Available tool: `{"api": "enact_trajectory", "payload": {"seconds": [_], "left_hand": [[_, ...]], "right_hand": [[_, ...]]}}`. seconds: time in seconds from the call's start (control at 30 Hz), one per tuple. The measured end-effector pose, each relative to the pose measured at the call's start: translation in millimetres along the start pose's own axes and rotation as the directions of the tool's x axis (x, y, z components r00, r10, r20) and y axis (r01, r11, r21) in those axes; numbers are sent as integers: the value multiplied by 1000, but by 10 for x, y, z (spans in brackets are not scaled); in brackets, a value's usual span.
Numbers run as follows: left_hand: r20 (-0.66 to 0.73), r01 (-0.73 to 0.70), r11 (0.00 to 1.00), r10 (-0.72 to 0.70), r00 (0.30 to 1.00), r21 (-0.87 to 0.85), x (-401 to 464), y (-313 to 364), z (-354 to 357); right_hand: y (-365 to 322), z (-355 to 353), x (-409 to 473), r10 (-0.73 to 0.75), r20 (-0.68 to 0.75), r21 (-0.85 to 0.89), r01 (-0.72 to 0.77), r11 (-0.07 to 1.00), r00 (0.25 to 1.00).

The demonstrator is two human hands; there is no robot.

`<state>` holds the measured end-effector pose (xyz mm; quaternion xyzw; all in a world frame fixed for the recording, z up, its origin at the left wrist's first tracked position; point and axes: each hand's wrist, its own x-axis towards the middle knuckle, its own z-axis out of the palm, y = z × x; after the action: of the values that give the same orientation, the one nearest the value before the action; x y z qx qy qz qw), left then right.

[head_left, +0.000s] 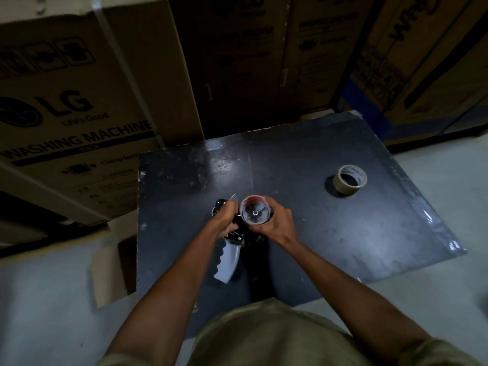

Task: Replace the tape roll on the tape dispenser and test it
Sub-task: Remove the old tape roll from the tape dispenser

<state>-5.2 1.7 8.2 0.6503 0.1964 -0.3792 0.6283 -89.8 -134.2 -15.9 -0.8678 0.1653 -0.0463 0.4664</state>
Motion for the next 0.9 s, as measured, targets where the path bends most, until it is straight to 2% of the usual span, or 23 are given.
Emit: {"api": "enact_trajectory", "payload": {"seconds": [0.23, 0.33, 0.4, 0.47, 0.6, 0.67, 0.77, 0.9], "left_hand": [[-2, -46, 998, 46, 999, -33, 19, -49, 41], [-29, -88, 993, 91, 995, 84, 51, -128, 69], [-80, -158, 962, 179, 981, 222, 52, -171, 49], [-88, -268, 902, 314, 945, 338, 71, -238, 64], [-107, -379, 809, 470, 876, 448, -76, -299, 239], [-86, -430, 704, 569, 818, 565, -175, -305, 366], [32, -524, 545, 673, 739, 654, -317, -335, 602], [311, -623, 363, 629, 712, 693, -321, -519, 979]], "right_hand": [[-17, -11, -22, -19, -26, 27, 20, 999, 999], [-6, -75, -31, -34, -51, 36, 36, 999, 998], [-26, -111, -34, -51, -74, 45, 55, 997, 996], [-29, -174, -63, -60, -119, 60, 67, 996, 991], [136, -338, -199, -16, -201, 99, 37, 994, 979], [303, -447, -263, 58, -226, 130, -29, 991, 972], [559, -658, -376, 155, -282, 145, -118, 982, 947], [887, -1029, -551, 254, -371, 156, -210, 965, 893]]}}
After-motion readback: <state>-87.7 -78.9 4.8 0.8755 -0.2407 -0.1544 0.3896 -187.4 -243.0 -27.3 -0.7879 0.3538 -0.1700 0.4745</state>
